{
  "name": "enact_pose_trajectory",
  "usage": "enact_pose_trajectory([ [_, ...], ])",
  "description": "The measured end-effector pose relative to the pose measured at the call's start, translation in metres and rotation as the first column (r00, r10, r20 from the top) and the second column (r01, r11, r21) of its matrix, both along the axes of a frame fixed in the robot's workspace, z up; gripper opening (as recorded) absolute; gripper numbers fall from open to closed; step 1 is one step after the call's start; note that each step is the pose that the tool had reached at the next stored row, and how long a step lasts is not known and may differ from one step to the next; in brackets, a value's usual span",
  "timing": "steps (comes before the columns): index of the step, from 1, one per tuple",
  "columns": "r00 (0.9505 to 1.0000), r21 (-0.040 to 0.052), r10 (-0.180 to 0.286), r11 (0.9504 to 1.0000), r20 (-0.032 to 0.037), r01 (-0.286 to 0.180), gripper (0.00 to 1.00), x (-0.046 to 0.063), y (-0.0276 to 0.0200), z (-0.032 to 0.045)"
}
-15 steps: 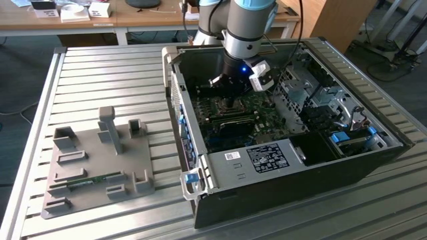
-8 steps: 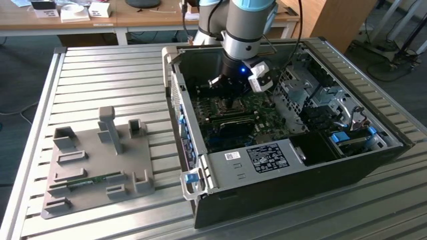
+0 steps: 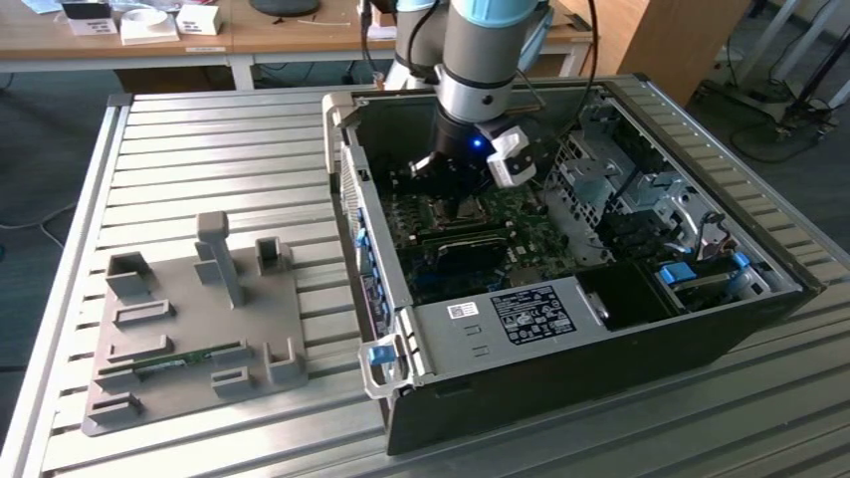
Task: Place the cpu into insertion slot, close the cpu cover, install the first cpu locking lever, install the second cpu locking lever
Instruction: 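Install the second cpu locking lever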
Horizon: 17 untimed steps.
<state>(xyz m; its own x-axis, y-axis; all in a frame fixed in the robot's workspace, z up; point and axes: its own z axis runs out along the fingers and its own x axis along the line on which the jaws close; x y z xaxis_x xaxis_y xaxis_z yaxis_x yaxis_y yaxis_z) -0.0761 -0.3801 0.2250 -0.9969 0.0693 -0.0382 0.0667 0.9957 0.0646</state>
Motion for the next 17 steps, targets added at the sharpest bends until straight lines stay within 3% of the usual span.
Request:
enact_pose_trajectory([
  [9, 1.0, 0.0, 0.0, 1.0, 0.0, 0.0, 0.11, -0.0026, 0.0, -0.0023],
  [17, 1.0, 0.0007, -0.001, 1.0, 0.0, 0.001, 0.11, -0.006, 0.0, -0.009],
])
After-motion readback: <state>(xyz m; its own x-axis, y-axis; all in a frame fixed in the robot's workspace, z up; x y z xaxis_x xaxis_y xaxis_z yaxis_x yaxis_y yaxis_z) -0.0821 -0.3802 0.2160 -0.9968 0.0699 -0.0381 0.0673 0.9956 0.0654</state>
